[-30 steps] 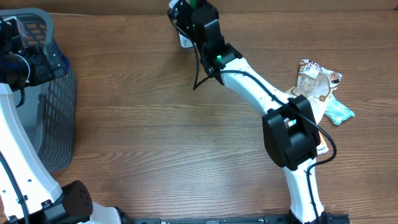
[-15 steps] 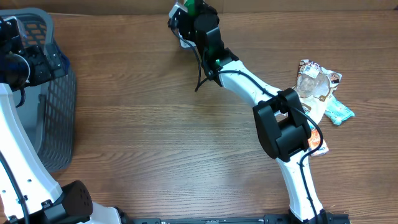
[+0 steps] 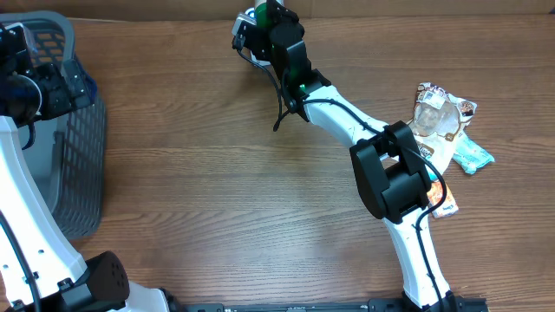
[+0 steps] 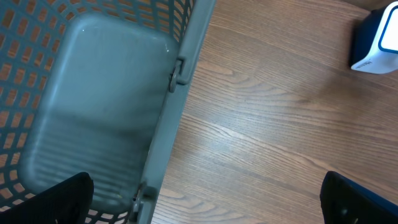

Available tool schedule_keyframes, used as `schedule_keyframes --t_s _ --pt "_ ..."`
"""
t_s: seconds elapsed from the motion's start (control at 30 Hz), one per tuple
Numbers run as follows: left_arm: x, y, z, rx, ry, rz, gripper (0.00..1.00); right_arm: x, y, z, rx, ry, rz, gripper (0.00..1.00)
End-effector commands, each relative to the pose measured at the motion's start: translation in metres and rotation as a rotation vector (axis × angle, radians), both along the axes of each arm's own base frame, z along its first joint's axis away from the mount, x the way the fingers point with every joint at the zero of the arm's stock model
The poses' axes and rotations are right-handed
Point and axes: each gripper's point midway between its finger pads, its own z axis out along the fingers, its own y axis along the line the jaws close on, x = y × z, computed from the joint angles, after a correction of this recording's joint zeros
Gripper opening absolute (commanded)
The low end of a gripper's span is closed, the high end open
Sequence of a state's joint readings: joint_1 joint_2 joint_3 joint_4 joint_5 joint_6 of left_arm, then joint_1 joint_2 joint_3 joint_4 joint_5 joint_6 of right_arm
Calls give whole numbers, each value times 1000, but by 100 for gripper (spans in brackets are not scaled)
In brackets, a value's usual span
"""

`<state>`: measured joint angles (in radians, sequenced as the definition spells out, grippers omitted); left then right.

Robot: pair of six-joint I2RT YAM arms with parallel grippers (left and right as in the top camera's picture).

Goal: Scan the item barcode
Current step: 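Hold the jar under the scanner with the right gripper, then carry the jar right and set it down by the pile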

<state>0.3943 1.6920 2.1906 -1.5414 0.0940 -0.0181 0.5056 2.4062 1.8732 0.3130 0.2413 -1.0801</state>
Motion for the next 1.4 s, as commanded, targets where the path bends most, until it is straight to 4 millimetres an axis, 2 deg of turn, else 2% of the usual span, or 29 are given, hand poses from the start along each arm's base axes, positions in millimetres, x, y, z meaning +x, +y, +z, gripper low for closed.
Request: schedule_keyframes --t_s 0.0,0.27,0.4,0.53,0.67,0.87,0.97,1.03,1.13,1.27,1.37 --pt "2 -1 0 7 1 -20 99 -1 5 10 4 -20 22 53" --pt "2 -1 0 7 1 -19 100 -3 5 5 22 18 18 52" --pt "2 -1 0 7 1 -20 100 -9 8 20 91 36 15 52" --pt "2 -1 0 7 1 -20 99 -20 10 50 182 53 11 51" --pt "2 -1 0 7 1 -20 100 -41 12 77 264 132 3 51" --pt "2 -1 0 7 1 -20 99 -99 20 124 511 326 -23 50" --pt "2 -1 0 7 1 -20 100 -127 16 132 652 469 -60 51" --pt "2 -1 0 7 1 -20 100 -149 8 125 771 618 -134 50" --pt "2 -1 0 7 1 -20 99 -177 -5 94 830 836 -259 47" --pt "2 -1 0 7 1 -20 99 -219 -34 37 728 1089 -450 45" --pt "2 -1 0 7 1 -20 100 -247 -62 4 622 1204 -585 45"
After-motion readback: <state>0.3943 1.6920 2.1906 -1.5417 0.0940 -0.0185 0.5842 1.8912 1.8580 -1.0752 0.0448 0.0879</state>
